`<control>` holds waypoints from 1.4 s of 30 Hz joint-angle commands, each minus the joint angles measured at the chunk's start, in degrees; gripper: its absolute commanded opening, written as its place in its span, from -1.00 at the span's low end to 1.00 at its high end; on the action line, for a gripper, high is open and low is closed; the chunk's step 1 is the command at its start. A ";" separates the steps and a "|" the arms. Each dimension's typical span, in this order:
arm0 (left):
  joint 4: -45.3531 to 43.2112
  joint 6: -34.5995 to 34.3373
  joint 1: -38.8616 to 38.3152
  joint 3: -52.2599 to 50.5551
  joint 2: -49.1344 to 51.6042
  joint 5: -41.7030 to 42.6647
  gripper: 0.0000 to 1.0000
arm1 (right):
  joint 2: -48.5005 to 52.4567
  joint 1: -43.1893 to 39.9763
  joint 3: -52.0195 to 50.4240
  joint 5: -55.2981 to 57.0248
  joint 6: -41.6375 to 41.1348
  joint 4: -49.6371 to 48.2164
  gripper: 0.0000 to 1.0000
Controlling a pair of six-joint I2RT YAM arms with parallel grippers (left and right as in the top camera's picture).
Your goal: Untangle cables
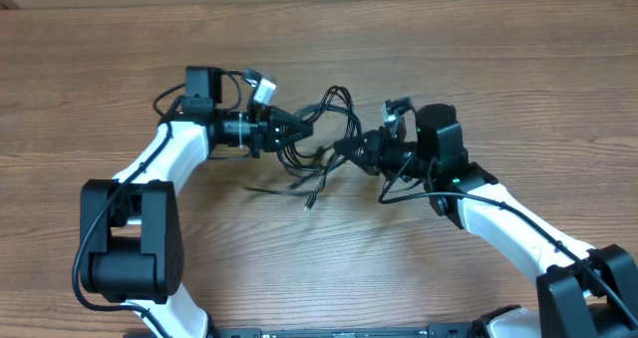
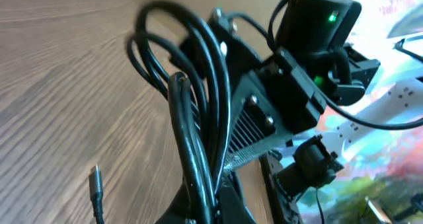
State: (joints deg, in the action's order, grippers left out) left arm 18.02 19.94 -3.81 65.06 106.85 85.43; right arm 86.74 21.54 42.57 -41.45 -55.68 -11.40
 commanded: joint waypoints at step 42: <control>-1.64 -2.14 -2.97 -0.13 -0.26 -1.33 -0.92 | -11.23 -12.85 0.35 -9.55 37.24 11.69 -0.19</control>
State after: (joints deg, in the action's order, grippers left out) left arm 17.08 18.74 -6.39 65.06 106.83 79.22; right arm 75.59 10.33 42.59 -50.22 -27.46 -0.95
